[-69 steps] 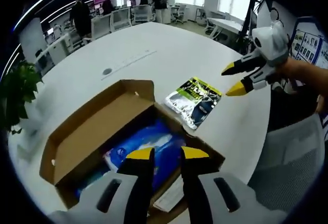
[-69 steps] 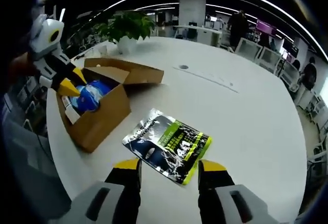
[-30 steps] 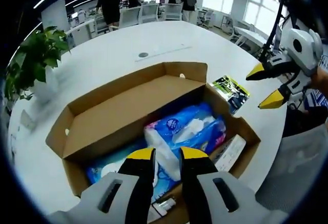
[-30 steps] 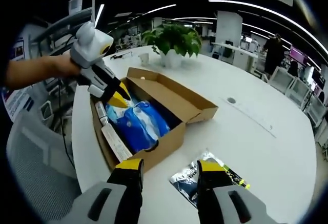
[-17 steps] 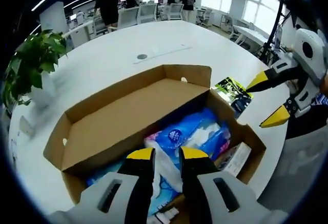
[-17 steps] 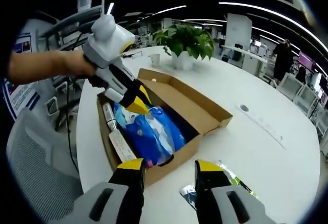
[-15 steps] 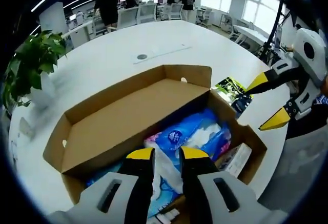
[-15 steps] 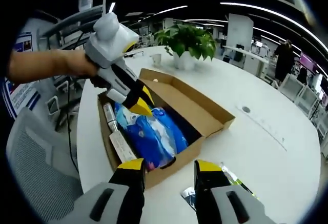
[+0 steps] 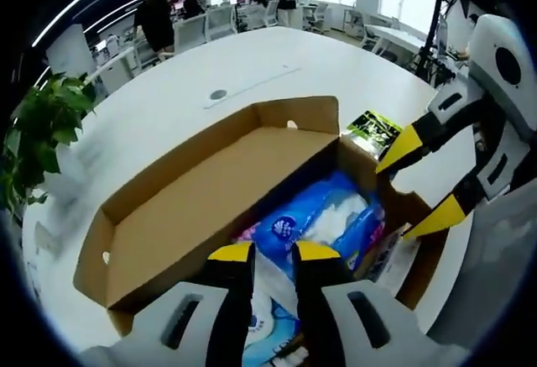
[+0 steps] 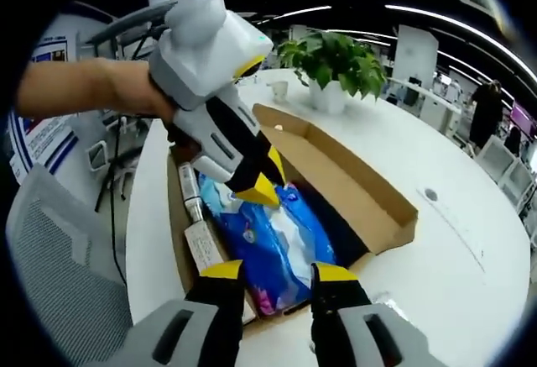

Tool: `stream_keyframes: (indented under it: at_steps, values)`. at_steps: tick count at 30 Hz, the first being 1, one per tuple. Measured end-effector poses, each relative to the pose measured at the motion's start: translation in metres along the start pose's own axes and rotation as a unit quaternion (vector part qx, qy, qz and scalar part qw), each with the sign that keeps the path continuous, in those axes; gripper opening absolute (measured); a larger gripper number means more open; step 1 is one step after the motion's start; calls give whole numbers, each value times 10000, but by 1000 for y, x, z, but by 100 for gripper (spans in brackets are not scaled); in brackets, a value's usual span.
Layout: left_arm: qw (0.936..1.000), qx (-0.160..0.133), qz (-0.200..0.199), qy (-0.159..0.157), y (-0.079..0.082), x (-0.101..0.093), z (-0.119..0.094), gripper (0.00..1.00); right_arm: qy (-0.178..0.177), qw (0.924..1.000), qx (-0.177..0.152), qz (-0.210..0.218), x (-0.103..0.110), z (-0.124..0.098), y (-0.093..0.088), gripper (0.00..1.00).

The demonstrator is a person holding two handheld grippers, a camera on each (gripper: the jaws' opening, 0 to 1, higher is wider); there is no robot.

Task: Operate the shoe box by opening the lid, removing the specified soft item, and placing it in the target area until the item is outside and the box remains undamaged.

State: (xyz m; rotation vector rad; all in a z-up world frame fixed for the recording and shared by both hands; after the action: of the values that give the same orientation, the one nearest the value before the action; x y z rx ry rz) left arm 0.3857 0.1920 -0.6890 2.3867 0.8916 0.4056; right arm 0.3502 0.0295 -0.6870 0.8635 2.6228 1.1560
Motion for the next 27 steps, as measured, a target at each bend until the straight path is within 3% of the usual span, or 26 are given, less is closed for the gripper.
stream_keyframes:
  at_steps: [8,10,17,27]
  values:
    - [10000,-28,-28,1,0,1,1,7,-22,9986,323,-422,0,17,-1,19]
    - [10000,-18,-68,-49,0,1,0,0,-18,9982,379,-469,0,19,-3,17]
    - [9998,-86,-128,-108,1,-2,-3,0,-63,9974,455,-558,-2,21,-3,4]
    - [9991,-193,-331,-190,-2,-4,-10,0,-45,9972,477,-570,-2,22,-6,0]
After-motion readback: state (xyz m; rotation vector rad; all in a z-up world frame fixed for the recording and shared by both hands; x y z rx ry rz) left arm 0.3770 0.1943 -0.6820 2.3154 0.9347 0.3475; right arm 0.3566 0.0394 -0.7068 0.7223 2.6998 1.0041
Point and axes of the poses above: the point that each gripper's makers call its tool centre point, and the gripper's own axes: z roughly forward along the fingers, x roughly to its left, y roughly out of its top, the point moved 10 cm from there along -z, roughly backward along the fingers, and after that the axes turned 7 degrees about z, right-handed, at the moved point
